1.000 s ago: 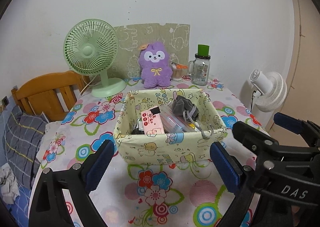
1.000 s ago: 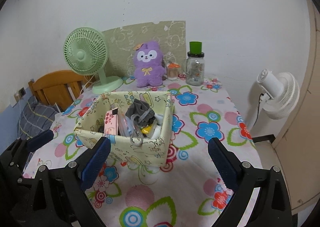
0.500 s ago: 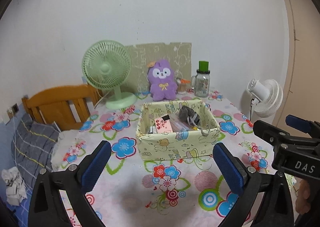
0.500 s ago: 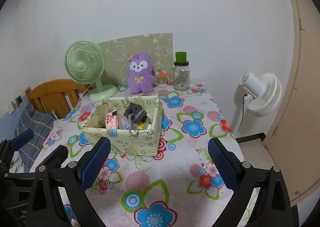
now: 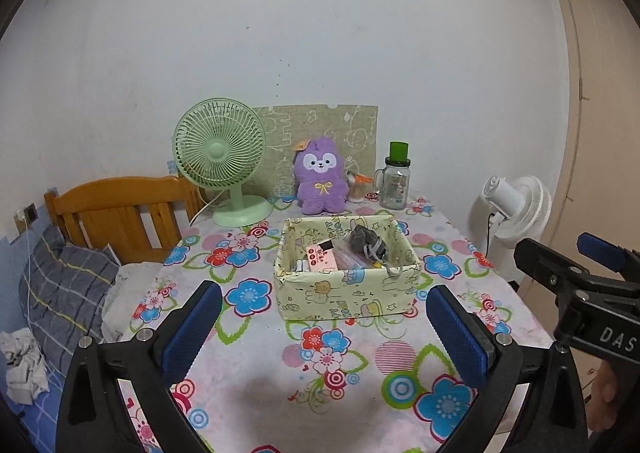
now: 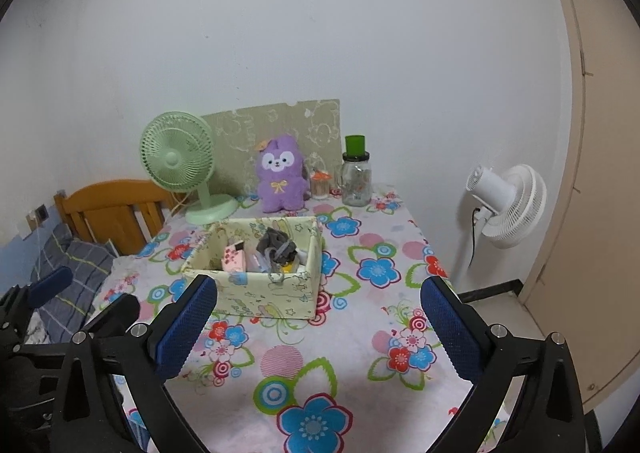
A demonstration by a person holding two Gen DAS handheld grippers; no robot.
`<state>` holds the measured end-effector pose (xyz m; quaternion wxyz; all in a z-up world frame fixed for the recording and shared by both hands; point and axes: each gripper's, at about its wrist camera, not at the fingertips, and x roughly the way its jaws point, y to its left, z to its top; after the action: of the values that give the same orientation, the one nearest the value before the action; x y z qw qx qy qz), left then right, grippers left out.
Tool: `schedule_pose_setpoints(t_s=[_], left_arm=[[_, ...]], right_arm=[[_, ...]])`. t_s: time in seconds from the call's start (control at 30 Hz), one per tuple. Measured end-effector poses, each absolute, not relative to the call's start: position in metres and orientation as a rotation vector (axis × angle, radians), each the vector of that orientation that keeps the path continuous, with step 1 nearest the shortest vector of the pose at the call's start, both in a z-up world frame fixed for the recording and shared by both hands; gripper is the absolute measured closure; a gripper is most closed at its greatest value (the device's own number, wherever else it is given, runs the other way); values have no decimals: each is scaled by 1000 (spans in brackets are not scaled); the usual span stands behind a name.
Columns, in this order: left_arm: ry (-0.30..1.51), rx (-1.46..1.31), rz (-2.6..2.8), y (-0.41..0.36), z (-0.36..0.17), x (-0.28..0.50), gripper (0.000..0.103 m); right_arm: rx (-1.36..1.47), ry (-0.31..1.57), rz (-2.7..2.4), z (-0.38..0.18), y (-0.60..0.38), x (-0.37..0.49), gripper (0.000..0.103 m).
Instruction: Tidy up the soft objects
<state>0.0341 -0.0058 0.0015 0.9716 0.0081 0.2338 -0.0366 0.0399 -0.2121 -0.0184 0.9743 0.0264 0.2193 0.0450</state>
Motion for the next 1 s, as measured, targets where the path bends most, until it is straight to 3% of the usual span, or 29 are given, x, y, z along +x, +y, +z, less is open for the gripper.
schedule_pose_setpoints(t_s=[1.0], left_arm=[[422, 5, -45, 4, 16, 17, 0]], right_arm=[[65, 410, 55, -10, -211, 22, 0]])
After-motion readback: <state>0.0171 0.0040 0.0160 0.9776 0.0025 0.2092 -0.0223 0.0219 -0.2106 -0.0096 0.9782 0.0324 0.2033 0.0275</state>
